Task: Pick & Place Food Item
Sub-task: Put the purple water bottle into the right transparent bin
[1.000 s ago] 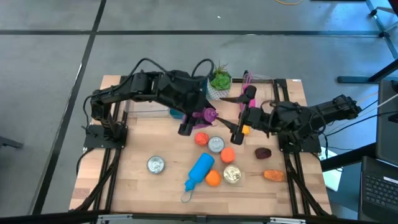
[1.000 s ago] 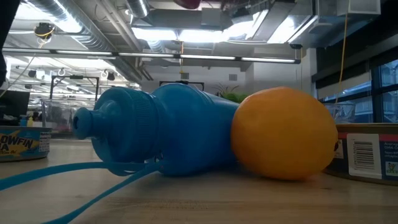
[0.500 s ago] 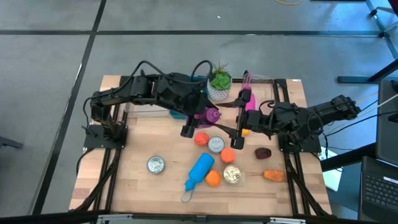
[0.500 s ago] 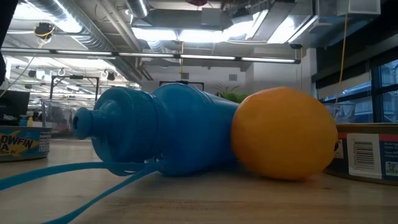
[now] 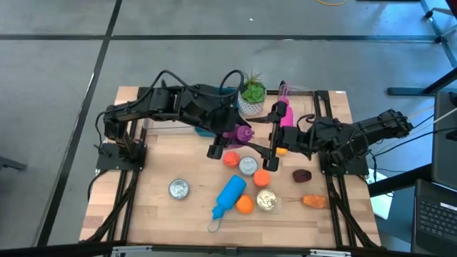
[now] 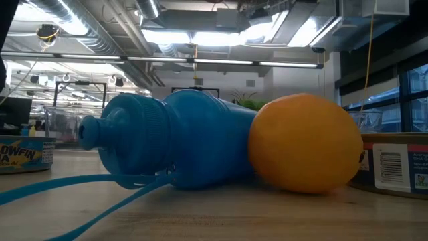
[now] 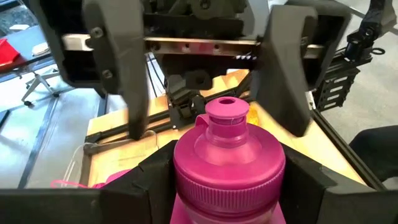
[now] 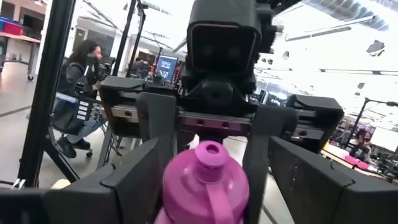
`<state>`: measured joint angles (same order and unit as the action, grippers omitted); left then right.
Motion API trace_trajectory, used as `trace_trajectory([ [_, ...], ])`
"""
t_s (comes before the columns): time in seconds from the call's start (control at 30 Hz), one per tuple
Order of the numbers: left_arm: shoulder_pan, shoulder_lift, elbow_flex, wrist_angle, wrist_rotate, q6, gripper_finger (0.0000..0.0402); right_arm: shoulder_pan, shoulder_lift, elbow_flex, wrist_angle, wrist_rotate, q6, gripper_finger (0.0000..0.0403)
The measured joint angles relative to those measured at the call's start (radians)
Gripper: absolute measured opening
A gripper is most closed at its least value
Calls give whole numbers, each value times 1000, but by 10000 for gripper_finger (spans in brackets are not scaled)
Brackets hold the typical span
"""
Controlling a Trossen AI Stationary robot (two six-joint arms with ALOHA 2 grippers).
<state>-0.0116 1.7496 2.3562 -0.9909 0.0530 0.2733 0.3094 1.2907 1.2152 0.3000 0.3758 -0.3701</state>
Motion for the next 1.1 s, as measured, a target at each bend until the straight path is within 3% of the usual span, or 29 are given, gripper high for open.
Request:
trace_trajectory([
  [0.33,0,1,0,0,0,0,210,-12,0,0,0,-2,22,284],
  [0.77,0,1,0,0,-1,0,210,-13,0,0,-1,-1,19,197],
  [1.1,0,1,0,-1,-9,1,210,-12,0,0,-9,28,19,158],
])
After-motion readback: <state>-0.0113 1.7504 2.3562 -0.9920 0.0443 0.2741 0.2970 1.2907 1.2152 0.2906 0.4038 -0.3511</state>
